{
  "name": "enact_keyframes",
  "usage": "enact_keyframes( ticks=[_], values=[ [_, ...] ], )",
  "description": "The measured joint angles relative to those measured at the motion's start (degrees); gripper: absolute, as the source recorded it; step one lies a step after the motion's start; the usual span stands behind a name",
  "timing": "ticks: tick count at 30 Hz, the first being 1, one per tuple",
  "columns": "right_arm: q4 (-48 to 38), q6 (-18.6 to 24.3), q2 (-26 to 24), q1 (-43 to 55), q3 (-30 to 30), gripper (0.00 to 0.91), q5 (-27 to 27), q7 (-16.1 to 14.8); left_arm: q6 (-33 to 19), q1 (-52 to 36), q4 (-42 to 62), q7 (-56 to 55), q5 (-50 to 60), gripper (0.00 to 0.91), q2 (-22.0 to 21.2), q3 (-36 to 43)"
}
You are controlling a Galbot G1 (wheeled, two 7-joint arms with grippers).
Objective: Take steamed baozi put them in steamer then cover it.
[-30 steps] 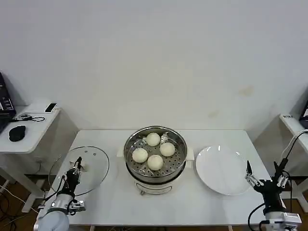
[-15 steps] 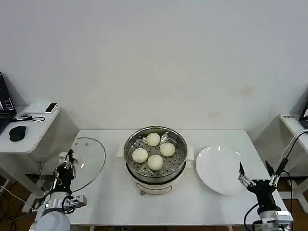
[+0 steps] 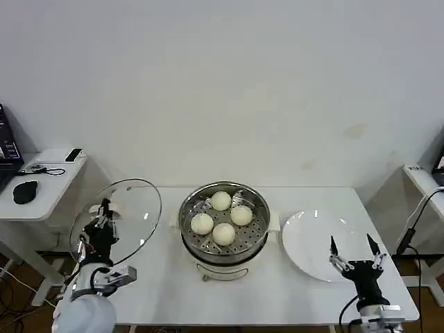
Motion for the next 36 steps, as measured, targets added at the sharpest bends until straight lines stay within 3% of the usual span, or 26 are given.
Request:
enact_keyframes(
  ticks=[12, 25, 36],
  values=[
    [-0.75, 0.09, 3.25, -0.41, -3.25, 0.907, -6.15, 1.15, 4.26, -10.32, 2.91, 5.27, 5.03, 0.0, -1.58, 11.96],
    [-2.0, -0.14, 4.81, 1.0, -5.39, 0.907, -9.42, 1.44, 5.61, -20.53, 7.15, 18.27, 22.89, 0.0, -8.72, 23.73],
    [-3.62, 0.29, 5.42, 1.67, -6.86, 0.907, -11.09, 1.4, 5.95, -22.52, 9.46, 24.54, 33.59, 0.0, -14.38, 28.77]
  ],
)
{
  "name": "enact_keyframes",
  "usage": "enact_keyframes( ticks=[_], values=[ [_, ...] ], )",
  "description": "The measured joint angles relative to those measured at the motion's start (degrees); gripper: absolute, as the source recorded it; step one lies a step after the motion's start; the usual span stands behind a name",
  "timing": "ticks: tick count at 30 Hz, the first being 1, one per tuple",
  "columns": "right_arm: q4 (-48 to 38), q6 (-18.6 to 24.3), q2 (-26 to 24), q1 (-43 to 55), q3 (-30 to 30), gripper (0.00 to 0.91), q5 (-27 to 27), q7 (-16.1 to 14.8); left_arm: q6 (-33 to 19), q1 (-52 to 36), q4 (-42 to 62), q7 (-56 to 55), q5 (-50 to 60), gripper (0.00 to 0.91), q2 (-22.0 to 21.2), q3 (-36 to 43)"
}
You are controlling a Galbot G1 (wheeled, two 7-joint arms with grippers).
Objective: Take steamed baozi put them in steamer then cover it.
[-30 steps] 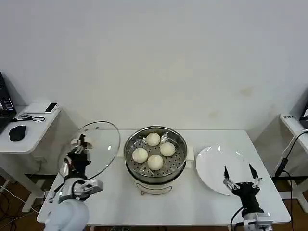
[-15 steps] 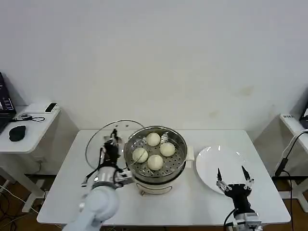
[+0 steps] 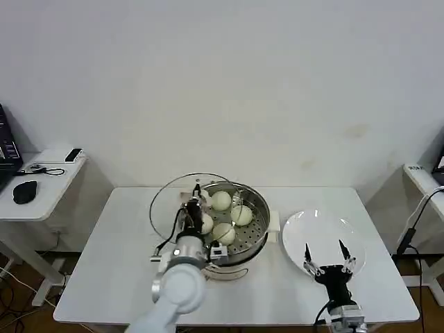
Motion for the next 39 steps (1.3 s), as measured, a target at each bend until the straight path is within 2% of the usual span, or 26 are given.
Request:
enact_keyframes(
  ticks=[19, 39],
  values=[
    [-1.65, 0.95, 0.23, -0.05, -1.04, 0.907, -1.07, 0.03, 0.12, -1.29, 4.58, 2.11, 8.54, 0.0, -8.62, 5.49],
    [-2.3, 1.71, 0.22, -0.4, -1.48, 0.907, -1.23, -0.2, 0.03, -1.1, 9.42, 0.12, 9.26, 0.0, -11.26, 5.17]
  ],
)
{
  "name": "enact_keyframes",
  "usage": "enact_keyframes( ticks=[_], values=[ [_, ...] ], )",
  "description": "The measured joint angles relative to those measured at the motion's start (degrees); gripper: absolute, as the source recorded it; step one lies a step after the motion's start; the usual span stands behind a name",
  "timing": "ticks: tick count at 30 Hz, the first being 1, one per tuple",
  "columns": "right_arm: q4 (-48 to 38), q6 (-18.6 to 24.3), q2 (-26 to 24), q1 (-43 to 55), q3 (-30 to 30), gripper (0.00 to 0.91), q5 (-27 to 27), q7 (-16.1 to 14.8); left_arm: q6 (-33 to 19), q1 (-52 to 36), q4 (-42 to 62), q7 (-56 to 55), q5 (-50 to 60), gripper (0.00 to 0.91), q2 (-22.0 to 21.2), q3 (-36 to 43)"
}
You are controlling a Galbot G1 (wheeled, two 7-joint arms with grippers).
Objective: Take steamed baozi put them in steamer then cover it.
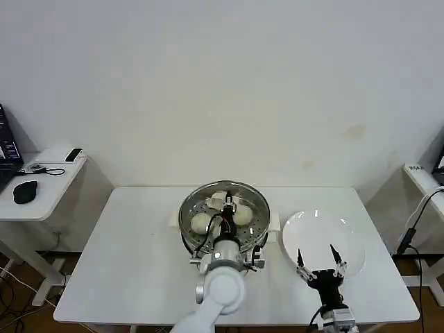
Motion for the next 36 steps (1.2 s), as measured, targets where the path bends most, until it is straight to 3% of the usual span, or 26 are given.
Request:
enact_keyframes(
  ticks=[27, 33, 34, 35, 36],
  values=[
    [-0.13, 0.77, -0.01, -0.37, -0.68, 0.907, -0.46, -0.23, -0.08, 0.71, 1.45, -2.37, -1.04, 0.0, -0.55, -0.94],
    [-0.04, 0.79, -0.01, -0.35, -1.08, 0.907, -0.45, -0.24, -0.1, 1.2, 1.67, -2.97, -1.12, 0.101, -1.07, -1.01],
    [-0.03, 0.79, -0.02, -0.34, -1.13, 0.907, -0.47, -0.24, -0.1, 1.21, 1.73, -3.07, -1.09, 0.232, -1.07, -1.06],
    [-0.02, 0.79, -0.02, -0.35, -1.2, 0.907, -0.47, -0.25, -0.1, 1.21, 1.75, -3.12, -1.09, 0.907, -1.08, -1.08],
    [-0.02, 0.79, -0.01, -0.35, -1.28, 0.907, -0.47, -0.26, -0.1, 1.23, 1.75, -3.12, -1.09, 0.907, -1.07, -1.09]
  ],
)
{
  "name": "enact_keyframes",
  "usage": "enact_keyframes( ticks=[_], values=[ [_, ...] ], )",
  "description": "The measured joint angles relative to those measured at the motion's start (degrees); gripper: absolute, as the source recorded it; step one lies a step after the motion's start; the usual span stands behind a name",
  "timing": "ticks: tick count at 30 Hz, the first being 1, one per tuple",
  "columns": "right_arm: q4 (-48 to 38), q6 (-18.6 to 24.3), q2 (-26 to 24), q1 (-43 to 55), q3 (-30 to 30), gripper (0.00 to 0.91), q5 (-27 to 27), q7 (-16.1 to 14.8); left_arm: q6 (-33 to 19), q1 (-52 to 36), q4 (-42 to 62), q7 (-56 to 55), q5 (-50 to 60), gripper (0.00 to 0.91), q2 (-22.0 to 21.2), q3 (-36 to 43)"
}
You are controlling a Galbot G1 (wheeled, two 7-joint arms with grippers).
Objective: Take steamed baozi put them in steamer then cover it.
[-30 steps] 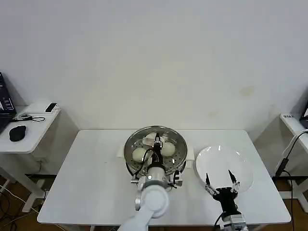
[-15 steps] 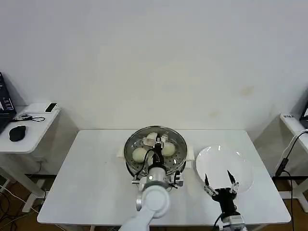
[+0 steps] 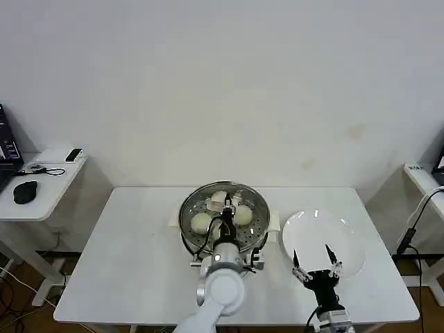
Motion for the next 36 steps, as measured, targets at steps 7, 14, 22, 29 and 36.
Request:
enact_keyframes(
  ticks=[7, 14, 22, 29, 36],
  values=[
    [-0.06, 0.01, 0.0, 0.07, -0.27, 0.907, -0.1, -0.02, -0.01, 0.59, -0.85, -0.17, -0.03, 0.907, 0.25, 0.18],
    [-0.06, 0.01, 0.03, -0.21, -0.64, 0.907, -0.44, 0.13, 0.0, 1.41, -2.69, 0.0, -0.57, 0.907, 1.2, 0.64],
    [-0.07, 0.09, 0.04, -0.46, -0.88, 0.907, -0.52, 0.4, -0.54, 3.26, -6.48, -0.62, -1.97, 0.907, 3.3, 0.27],
    [-0.34, 0.12, 0.0, -0.52, -1.2, 0.907, -0.63, 0.53, -1.37, 5.91, -11.92, -1.68, -4.69, 0.907, 6.24, -0.87],
    [-0.12, -0.17, -0.9, -1.25, -1.36, 0.907, 0.2, 0.81, -2.56, 10.27, -18.55, -4.49, -11.39, 0.907, 9.66, -4.26]
  ],
)
